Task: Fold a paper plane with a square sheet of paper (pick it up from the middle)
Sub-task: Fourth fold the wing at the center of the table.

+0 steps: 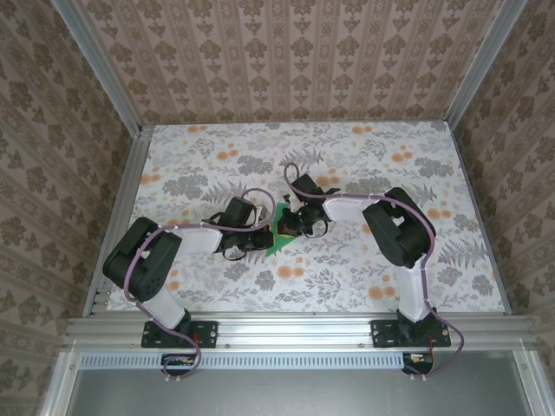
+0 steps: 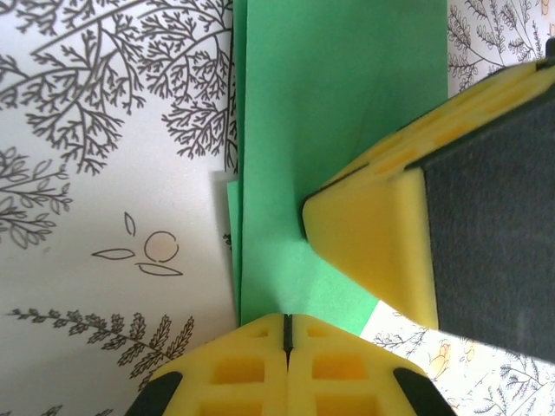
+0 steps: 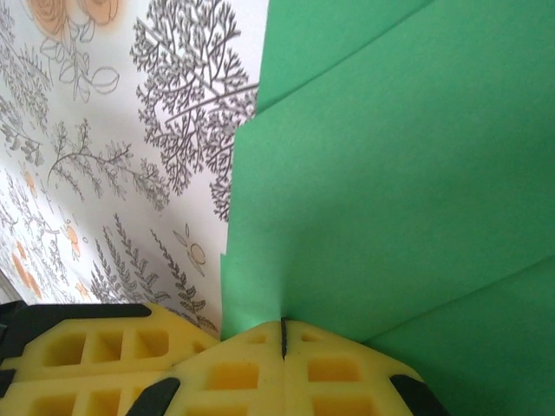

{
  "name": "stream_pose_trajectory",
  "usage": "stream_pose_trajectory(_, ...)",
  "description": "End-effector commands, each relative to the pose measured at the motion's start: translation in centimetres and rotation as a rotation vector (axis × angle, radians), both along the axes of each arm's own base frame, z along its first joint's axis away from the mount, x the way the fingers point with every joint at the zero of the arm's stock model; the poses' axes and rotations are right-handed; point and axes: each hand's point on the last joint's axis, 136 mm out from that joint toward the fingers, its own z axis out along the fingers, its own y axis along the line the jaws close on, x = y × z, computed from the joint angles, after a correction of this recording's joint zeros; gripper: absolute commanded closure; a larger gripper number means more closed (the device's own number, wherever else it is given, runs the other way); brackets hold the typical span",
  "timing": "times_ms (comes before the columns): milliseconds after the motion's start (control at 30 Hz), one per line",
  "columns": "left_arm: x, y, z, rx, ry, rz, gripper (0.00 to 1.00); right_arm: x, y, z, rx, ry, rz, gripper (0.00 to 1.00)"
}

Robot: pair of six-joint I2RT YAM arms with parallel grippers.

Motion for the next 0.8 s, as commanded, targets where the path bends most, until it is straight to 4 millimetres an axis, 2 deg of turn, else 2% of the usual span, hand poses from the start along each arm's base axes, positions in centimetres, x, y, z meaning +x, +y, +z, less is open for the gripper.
stream_pose_trajectory(0, -5.4, 3.9, -4.5, 0.181, 0.228, -0.028, 1.0, 2.2, -3.4, -2.5, -0.112, -0.002, -0.068, 0.99)
stream_pose_trajectory(267, -5.7, 4.0, -4.7, 0.185, 0.235, -0.038, 1.0, 5.5, -5.5, -2.0, -0.091, -0.039, -0.126, 0.96)
stream_pose_trajectory(500, -5.8, 4.0, -4.7, 0.188, 0.238, -0.044, 1.0, 8.7, -8.1, -2.0, -0.116, -0.059, -0.192, 0.96)
stream_pose_trajectory(767, -5.6, 3.9, -4.5, 0.182, 0.228, -0.045, 1.0, 11.6, -10.7, -0.8, -0.155, -0.097, -0.254, 0.96)
